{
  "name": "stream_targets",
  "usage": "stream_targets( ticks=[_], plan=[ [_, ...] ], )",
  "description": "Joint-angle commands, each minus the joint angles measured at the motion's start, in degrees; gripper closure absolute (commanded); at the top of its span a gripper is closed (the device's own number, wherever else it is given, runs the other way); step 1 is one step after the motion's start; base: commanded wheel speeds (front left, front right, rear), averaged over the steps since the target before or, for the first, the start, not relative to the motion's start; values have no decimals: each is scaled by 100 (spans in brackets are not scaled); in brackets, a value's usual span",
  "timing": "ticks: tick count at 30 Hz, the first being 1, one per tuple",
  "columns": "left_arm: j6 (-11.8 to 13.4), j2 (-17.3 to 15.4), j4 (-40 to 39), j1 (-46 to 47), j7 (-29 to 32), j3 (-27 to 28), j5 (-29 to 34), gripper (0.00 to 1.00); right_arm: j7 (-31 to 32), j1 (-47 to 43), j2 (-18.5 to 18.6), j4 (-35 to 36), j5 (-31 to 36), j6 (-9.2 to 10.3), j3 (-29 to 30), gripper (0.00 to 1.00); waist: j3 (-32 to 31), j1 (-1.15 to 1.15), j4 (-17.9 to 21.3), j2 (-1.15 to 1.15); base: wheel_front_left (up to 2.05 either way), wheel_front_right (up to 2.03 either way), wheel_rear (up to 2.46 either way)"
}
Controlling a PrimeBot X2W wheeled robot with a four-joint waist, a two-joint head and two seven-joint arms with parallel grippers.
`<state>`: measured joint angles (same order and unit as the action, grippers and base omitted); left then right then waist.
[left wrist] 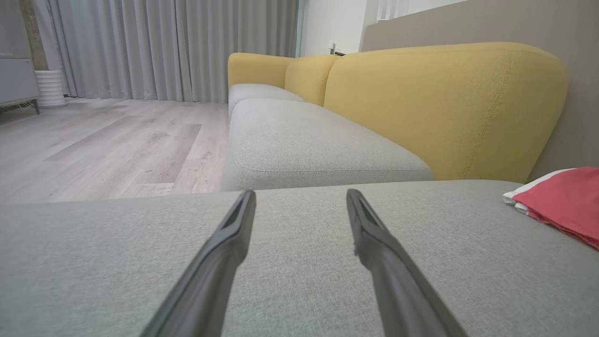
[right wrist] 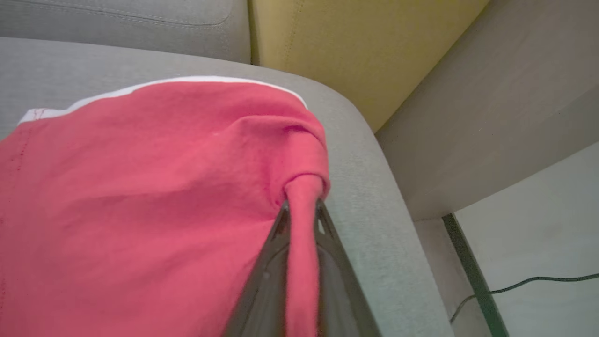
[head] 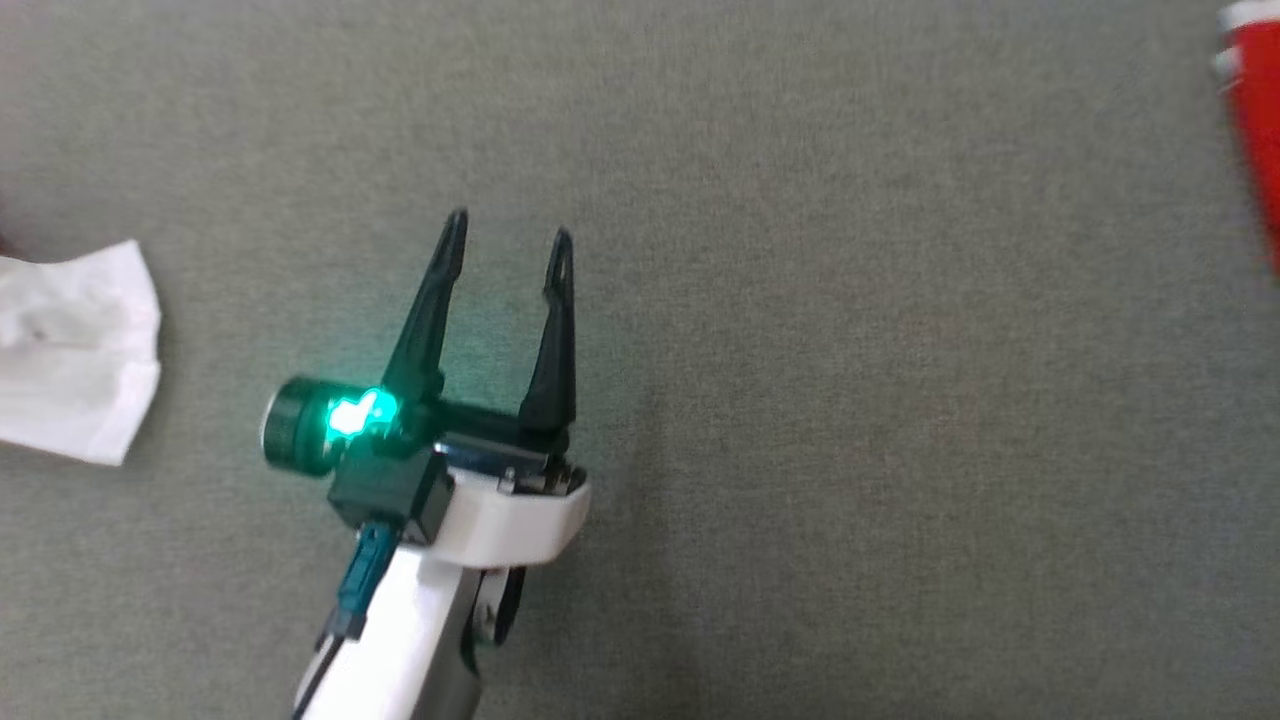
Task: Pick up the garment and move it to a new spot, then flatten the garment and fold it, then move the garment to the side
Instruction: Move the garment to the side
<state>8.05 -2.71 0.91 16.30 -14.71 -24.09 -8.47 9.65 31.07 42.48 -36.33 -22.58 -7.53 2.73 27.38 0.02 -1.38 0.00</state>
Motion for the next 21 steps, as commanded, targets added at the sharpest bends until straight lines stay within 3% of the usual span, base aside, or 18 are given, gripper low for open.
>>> stream_targets(
  ticks=[1,2,3,4,8,12,14,15,16,21],
  plan=[
    [-12,-17,-188,155,-29,95,-37,0,22,-66,373,243,127,4,206,100,323,-2,44,0,0,0,0],
    [-8,-17,-186,211,-29,70,-47,0,25,-78,437,299,222,4,378,100,377,-2,42,0,0,0,0],
    [-7,-17,-179,259,-29,51,-57,0,14,-85,472,355,353,4,552,59,416,-2,41,0,0,0,0],
    [-10,-17,-165,297,-29,38,-70,0,-38,-85,478,412,522,4,739,0,435,-2,38,0,0,0,0],
    [-8,-17,-76,340,-29,22,-158,0,-160,-143,111,663,1221,4,1319,0,370,-2,16,0,0,0,0],
    [28,-17,-18,244,-29,26,-243,0,-416,-267,-623,964,1779,4,1674,0,69,-2,-57,0,0,0,0],
    [62,-17,31,117,-29,56,-264,0,-566,-415,-1081,1061,1882,4,1557,0,-184,-2,-91,0,0,0,0],
    [62,-17,31,117,-29,56,-264,0,-566,-415,-1081,1061,1882,4,1557,0,-184,-2,-91,0,0,0,0],
    [77,-17,64,37,-29,75,-269,0,-664,-494,-1313,1086,1892,4,1475,0,-331,-2,-112,0,0,0,0],
    [156,-17,201,-380,-29,264,-73,0,-1631,-950,-2218,1143,1555,4,498,0,-1064,-2,-216,0,0,0,0]
  ],
)
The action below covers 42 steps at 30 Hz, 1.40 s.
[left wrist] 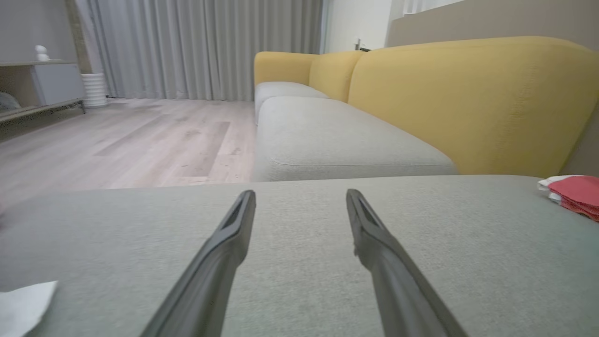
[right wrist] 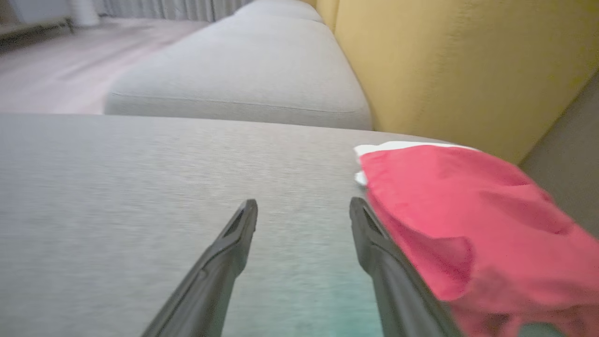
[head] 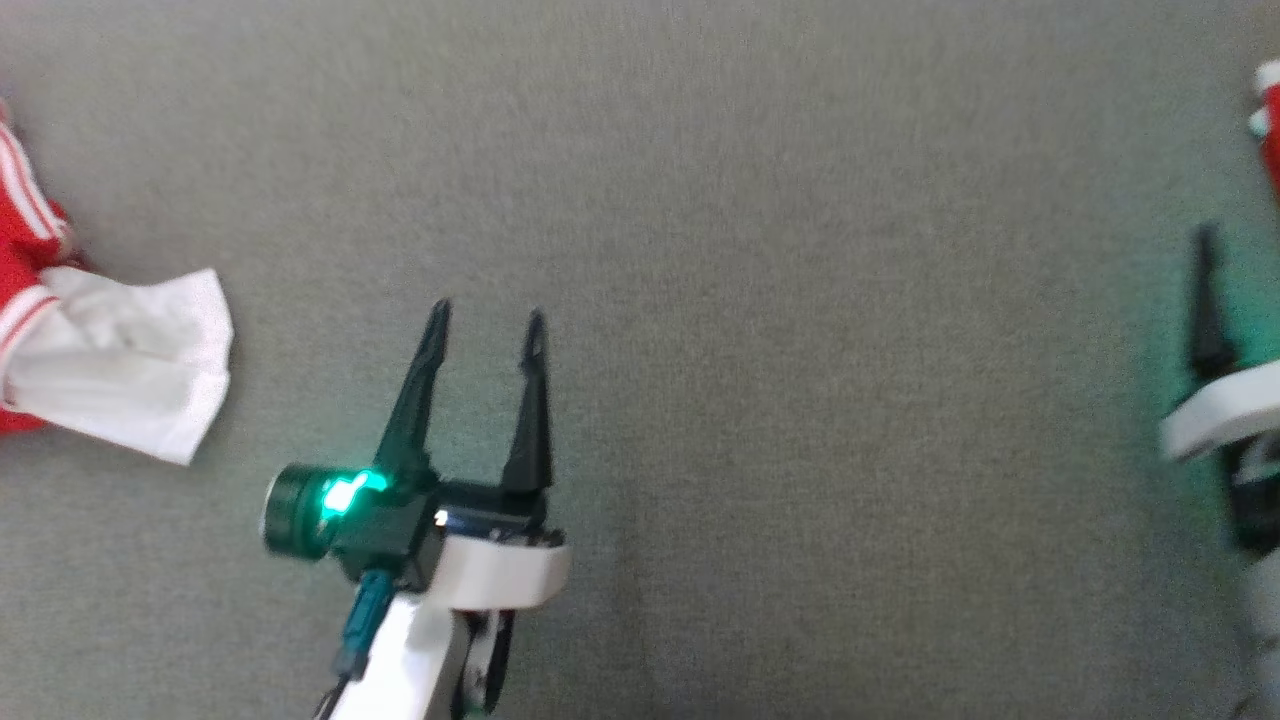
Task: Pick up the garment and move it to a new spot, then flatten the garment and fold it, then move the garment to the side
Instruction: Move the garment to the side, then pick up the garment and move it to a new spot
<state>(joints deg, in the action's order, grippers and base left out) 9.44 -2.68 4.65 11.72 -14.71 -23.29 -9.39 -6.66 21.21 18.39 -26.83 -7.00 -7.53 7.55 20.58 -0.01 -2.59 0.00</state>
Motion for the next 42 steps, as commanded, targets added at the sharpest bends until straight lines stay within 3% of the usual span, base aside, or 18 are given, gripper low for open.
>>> stream_targets(
  ticks=[1,8,16,27,42],
  plan=[
    [37,-20,-154,-15,-29,255,41,0,-206,-45,54,138,-75,4,-170,0,-527,1,-108,0,0,0,0],
    [-110,-63,161,-750,-29,683,209,0,-823,-622,-659,-183,-451,4,-1313,0,-1657,1,-207,0,0,0,0],
    [-328,-141,243,-1553,-29,1249,235,0,-832,-1676,-1329,955,-642,4,-1751,0,-2438,1,-66,0,0,0,0],
    [-422,-99,317,-1997,-29,1598,472,0,-833,-2433,-1516,832,-291,4,-1743,0,-2824,1,-49,0,0,0,0],
    [-431,-36,340,-1966,-29,1551,547,0,-833,-2526,-1549,831,-226,4,-1614,0,-2787,1,-40,0,0,0,0]
  ],
)
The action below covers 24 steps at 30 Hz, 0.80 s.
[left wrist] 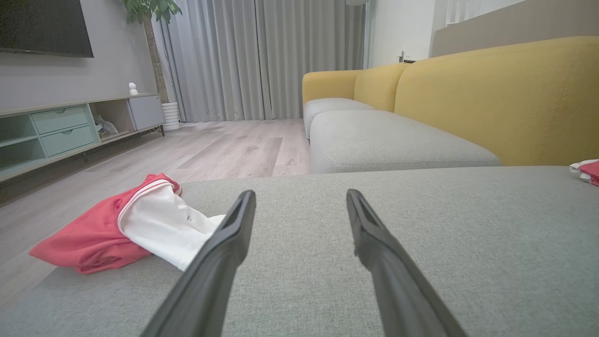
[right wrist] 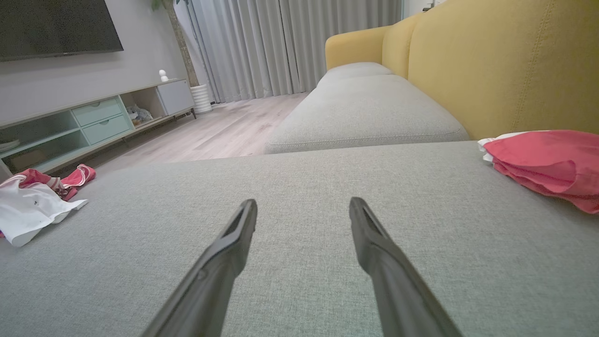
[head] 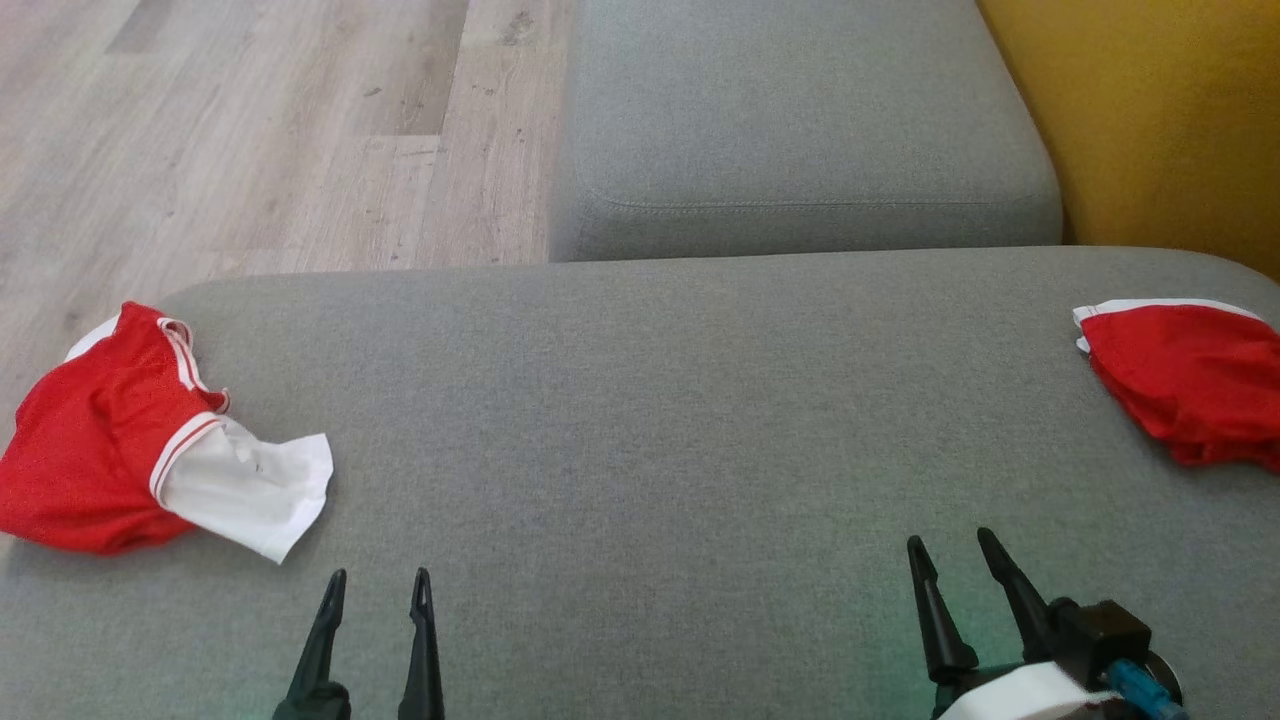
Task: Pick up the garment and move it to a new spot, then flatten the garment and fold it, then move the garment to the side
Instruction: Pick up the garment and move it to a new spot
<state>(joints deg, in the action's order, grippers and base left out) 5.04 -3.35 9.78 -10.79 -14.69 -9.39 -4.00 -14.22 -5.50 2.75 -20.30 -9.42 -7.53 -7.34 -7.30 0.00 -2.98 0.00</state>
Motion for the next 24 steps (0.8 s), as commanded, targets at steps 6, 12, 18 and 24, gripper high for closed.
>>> stream_targets(
  ticks=[6,12,18,24],
  plan=[
    [0,40,-186,313,-30,162,-20,0,-77,129,14,161,-2,4,-117,0,36,0,-108,0,0,0,0],
    [0,43,-202,456,-30,147,29,0,-77,149,13,169,13,4,-97,0,129,0,-678,0,0,0,0],
    [26,44,-267,441,-30,301,46,0,-77,200,13,203,-93,4,-221,0,187,0,-1594,0,0,0,0],
    [61,31,-457,274,-30,615,37,0,-78,307,13,197,-157,4,-377,0,292,0,-2329,0,0,0,0]
  ],
)
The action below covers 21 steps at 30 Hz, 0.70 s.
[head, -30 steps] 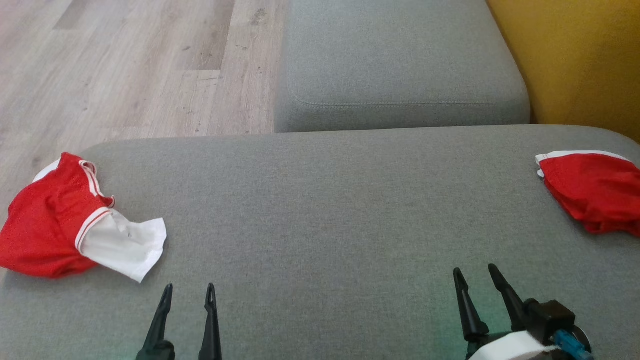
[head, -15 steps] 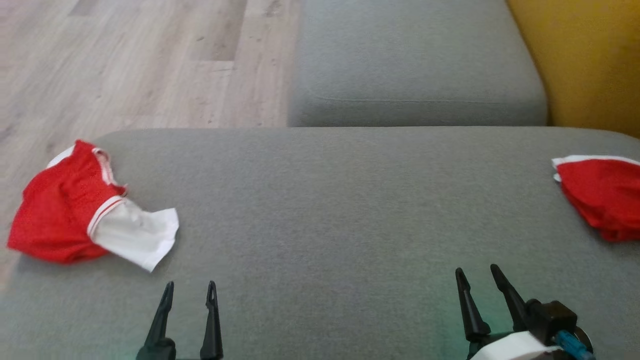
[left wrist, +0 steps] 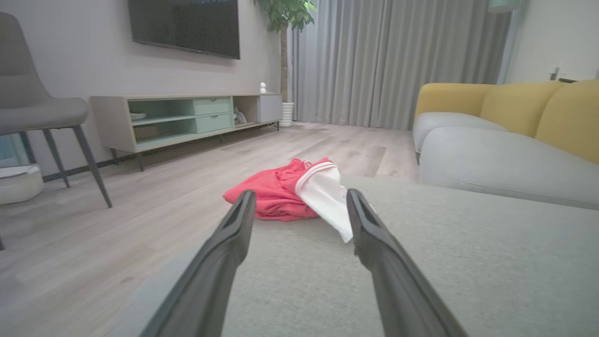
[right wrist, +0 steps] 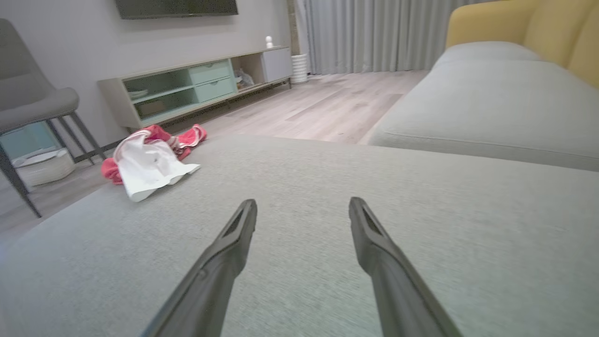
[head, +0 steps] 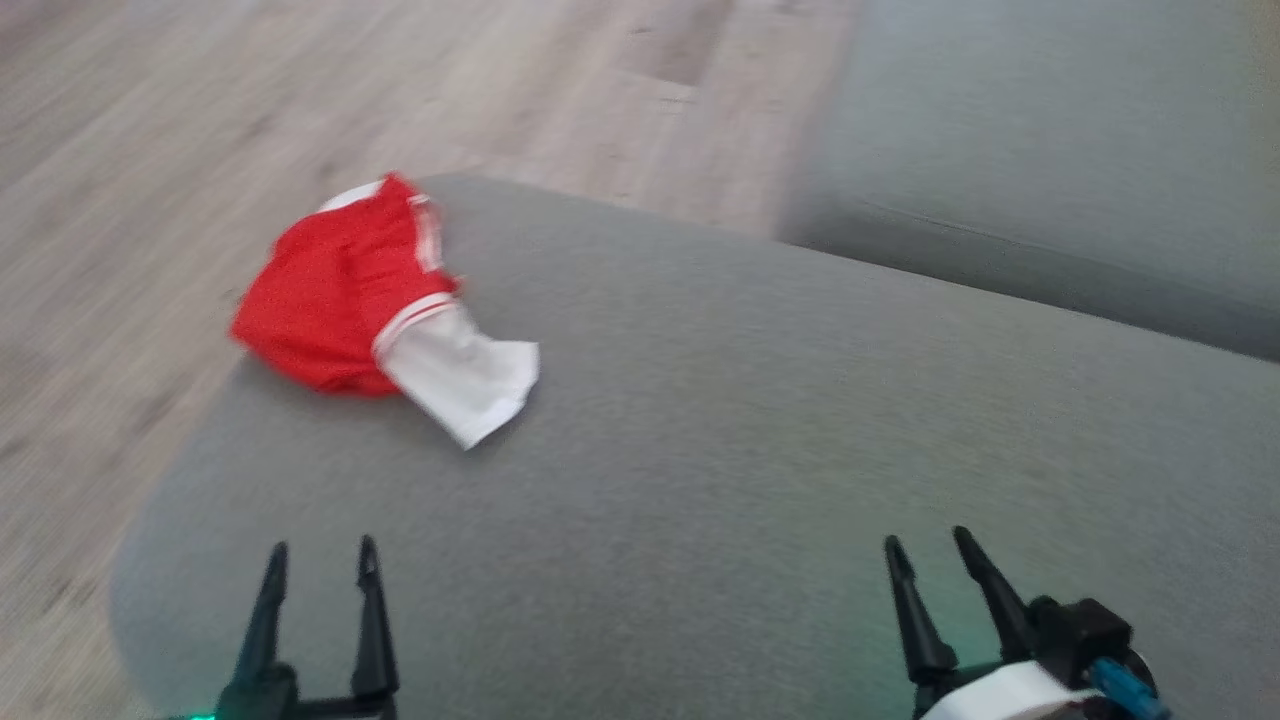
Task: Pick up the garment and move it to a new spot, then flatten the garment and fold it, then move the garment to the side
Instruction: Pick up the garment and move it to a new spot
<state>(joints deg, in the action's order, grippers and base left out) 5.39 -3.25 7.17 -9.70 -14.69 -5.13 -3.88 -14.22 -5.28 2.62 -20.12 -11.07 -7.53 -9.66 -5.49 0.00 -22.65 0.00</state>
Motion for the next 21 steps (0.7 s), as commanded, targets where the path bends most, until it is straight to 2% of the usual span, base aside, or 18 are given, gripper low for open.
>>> stream_targets(
  ticks=[1,6,10,16,17,21],
  plan=[
    [39,21,-253,140,-30,247,20,0,-78,341,26,165,31,4,-182,0,162,0,-411,0,0,0,0],
    [87,25,-503,132,-30,452,9,0,-78,527,26,93,191,4,-178,0,395,0,-594,0,0,0,0],
    [19,-23,-690,408,-30,548,66,0,-78,536,89,101,321,4,-31,0,665,0,-683,0,0,0,0],
    [-232,-162,-818,1768,-30,703,-14,0,-78,650,527,342,541,4,272,0,1591,0,-685,0,0,0,0],
    [-232,-162,-818,1768,-30,703,-14,0,-78,650,527,342,541,4,272,0,1591,0,-685,0,0,0,0],
    [-498,-337,-192,2992,-30,625,-4,0,-78,856,979,477,635,4,330,0,2283,0,-611,0,0,0,0]
  ],
)
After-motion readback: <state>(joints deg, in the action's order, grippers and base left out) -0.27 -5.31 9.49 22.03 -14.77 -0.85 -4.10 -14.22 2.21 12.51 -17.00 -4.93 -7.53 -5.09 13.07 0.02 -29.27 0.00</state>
